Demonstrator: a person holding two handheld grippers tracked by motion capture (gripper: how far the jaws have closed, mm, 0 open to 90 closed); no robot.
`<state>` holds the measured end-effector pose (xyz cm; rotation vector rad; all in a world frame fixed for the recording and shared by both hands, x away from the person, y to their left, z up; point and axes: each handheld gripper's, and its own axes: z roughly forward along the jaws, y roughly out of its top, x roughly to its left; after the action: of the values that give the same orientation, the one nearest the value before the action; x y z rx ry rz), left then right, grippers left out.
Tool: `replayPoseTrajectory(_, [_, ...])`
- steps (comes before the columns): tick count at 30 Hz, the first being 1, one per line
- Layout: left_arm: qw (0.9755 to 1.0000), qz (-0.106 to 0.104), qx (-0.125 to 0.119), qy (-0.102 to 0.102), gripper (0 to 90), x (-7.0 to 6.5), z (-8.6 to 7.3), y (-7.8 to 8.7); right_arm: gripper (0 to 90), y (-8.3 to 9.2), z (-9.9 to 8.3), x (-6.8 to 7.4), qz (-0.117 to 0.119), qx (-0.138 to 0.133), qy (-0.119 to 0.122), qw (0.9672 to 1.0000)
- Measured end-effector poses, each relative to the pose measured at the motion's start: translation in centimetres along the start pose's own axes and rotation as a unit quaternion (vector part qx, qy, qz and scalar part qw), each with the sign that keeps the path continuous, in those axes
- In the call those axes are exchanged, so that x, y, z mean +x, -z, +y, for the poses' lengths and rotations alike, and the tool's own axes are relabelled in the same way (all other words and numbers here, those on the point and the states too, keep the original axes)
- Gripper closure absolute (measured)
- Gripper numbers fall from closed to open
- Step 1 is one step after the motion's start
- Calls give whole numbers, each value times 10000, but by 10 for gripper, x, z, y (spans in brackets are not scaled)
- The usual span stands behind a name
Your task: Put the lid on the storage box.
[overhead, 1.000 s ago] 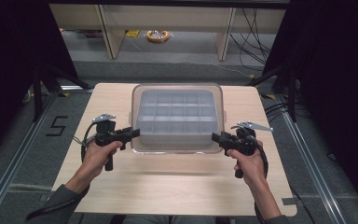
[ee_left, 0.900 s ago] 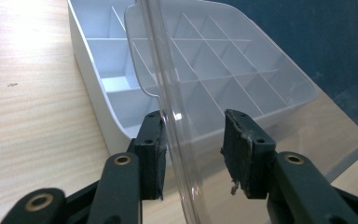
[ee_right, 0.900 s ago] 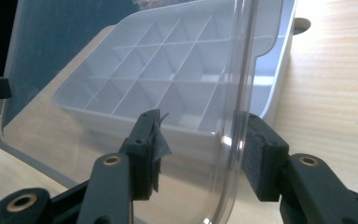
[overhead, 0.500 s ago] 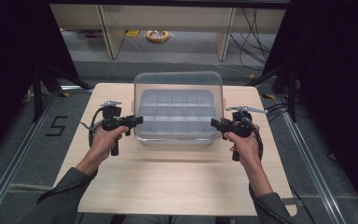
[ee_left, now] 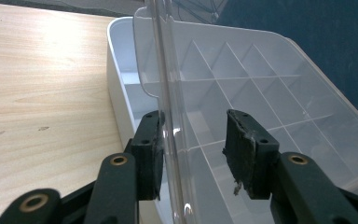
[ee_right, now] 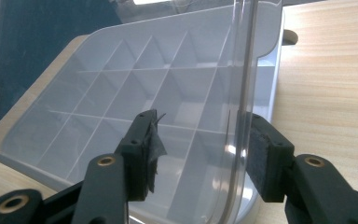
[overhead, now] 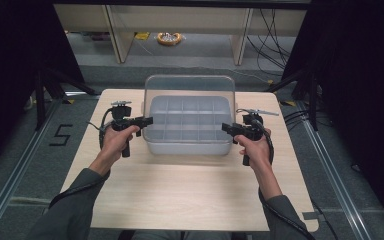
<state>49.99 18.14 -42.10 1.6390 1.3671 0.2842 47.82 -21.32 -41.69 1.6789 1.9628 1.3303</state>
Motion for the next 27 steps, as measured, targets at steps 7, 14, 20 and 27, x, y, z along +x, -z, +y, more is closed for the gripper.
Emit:
replayPoseTrajectory(7, [9999, 14, 124, 58, 565, 2, -3, -10, 497, -6, -2, -8, -52, 10, 28, 10000])
replayPoseTrajectory(14, [9998, 22, 152, 140, 559, 5, -5, -14, 486, -11, -4, -6, -80, 92, -375, 9992])
replayPoseTrajectory(20, [9997, 60, 187, 153, 550, 10, -7, -16, 479, -17, -4, -7, -91, 108, -273, 9995])
replayPoseTrajectory(27, [9994, 35, 213, 278, 538, 13, -9, -24, 469, -23, -3, -10, -139, 117, -272, 9995])
